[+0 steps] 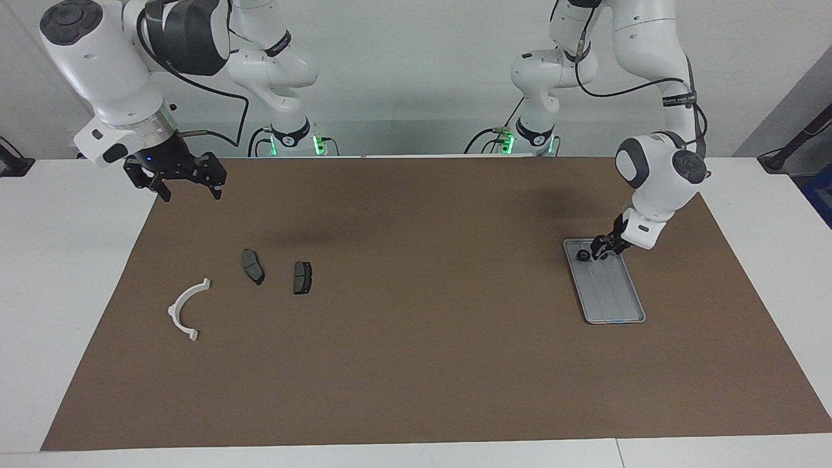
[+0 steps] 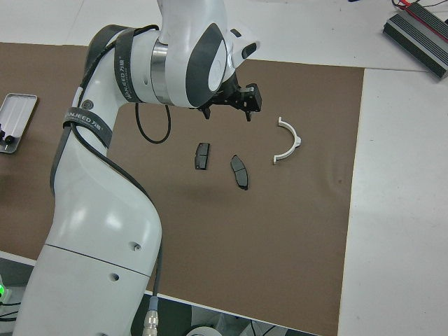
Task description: Pick bearing gear from pile to tray
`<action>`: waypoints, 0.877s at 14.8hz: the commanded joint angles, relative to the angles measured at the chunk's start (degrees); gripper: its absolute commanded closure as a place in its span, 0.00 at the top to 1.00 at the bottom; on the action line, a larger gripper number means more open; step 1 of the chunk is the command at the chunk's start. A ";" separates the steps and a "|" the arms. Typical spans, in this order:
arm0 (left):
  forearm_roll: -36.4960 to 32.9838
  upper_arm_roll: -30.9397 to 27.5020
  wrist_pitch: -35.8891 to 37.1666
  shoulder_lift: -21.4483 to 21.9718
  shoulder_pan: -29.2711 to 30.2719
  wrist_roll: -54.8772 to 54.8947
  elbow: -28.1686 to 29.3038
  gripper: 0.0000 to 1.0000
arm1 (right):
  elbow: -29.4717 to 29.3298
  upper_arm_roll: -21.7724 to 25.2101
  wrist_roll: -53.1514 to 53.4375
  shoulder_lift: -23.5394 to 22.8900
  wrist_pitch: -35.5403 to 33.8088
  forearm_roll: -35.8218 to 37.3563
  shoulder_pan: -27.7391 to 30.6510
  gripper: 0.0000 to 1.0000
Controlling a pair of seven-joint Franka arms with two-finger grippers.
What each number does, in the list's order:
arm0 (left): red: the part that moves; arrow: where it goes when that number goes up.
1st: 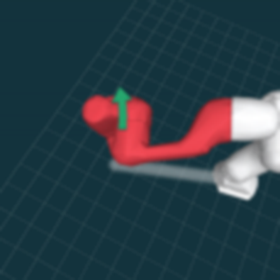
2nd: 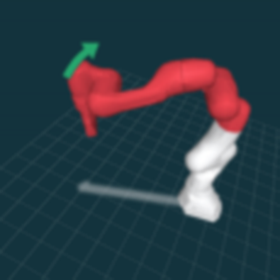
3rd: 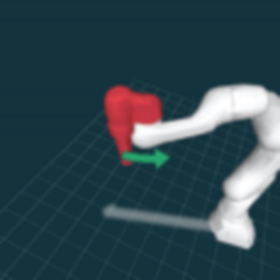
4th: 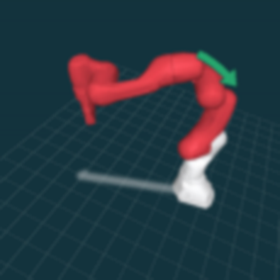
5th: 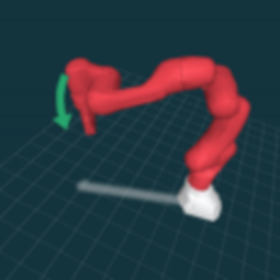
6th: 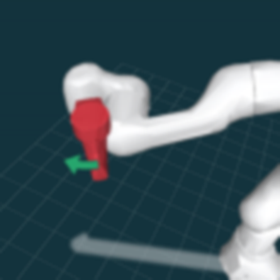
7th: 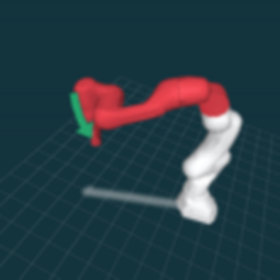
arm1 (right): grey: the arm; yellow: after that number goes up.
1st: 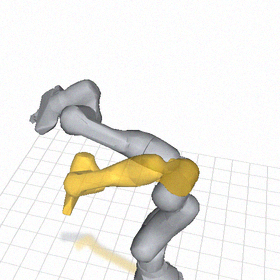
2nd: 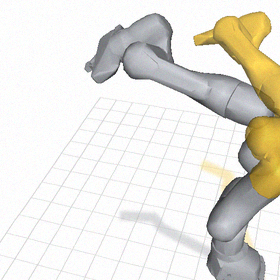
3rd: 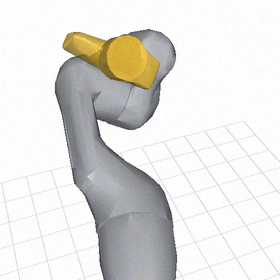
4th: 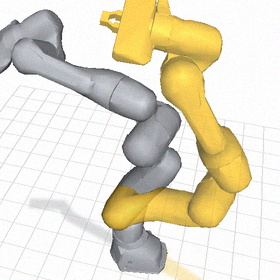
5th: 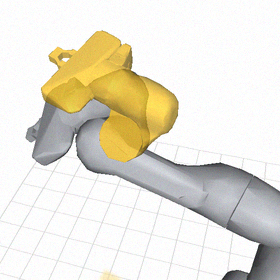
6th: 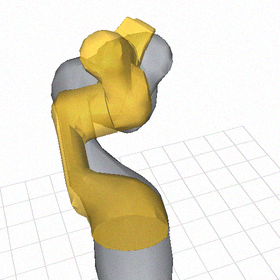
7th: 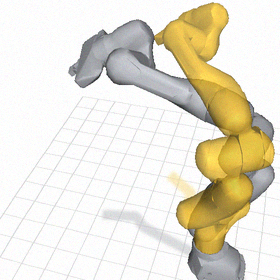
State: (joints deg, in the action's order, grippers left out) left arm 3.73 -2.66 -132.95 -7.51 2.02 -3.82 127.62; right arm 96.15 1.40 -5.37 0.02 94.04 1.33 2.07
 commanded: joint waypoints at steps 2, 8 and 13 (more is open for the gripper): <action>-0.82 0.11 7.42 1.80 0.53 -0.75 -4.20 0.75 | 1.41 -0.88 0.01 1.29 0.09 -0.81 1.19 1.00; -3.45 0.11 25.24 6.54 0.53 -0.58 -15.35 1.00 | 1.32 -0.87 0.01 1.29 0.09 -0.81 1.19 1.00; -3.64 0.11 38.89 8.73 0.53 -0.32 -25.75 1.00 | 1.32 -0.79 0.01 1.29 0.09 -0.81 1.10 1.00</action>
State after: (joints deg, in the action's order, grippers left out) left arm 1.09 -2.81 -98.13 0.42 2.06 -3.82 104.48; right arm 96.17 1.40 -5.37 0.04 94.04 1.33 2.07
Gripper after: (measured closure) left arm 0.000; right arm 0.000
